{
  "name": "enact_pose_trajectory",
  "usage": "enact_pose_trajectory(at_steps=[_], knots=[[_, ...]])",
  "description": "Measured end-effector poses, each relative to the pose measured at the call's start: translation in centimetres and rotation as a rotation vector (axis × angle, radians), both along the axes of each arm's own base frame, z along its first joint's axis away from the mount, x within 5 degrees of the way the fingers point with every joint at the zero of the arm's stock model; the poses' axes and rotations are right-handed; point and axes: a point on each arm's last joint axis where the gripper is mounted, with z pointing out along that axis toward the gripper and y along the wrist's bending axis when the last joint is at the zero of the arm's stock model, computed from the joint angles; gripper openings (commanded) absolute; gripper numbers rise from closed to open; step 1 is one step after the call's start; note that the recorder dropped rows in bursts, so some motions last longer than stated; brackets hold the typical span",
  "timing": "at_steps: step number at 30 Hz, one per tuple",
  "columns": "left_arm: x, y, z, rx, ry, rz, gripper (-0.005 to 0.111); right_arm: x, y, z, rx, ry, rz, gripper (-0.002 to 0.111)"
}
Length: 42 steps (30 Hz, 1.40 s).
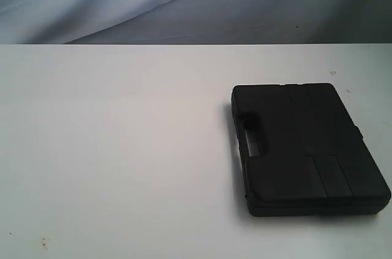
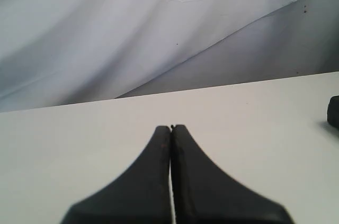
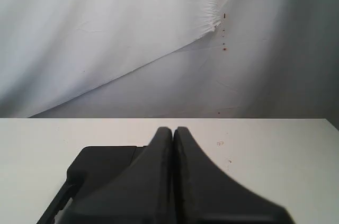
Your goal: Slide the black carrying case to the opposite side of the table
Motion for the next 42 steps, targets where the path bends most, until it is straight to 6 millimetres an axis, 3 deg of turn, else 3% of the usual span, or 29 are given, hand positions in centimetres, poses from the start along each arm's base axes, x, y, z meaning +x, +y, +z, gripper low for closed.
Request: enact_pose_trajectory(at_steps=[20,35,42], knots=[[0.0,0.0,0.0,0.000,0.000,0.000,0.000,0.0,0.0,0.1,0.001,-0.006,0.000,0.000],[0.0,0.0,0.0,0.000,0.000,0.000,0.000,-0.1,0.0,0.5,0.328,0.029,0.021,0.000],[0.0,0.0,0.0,0.000,0.000,0.000,0.000,-1.0,0.3,4.2,0.317,0.026,0.070,0.000]])
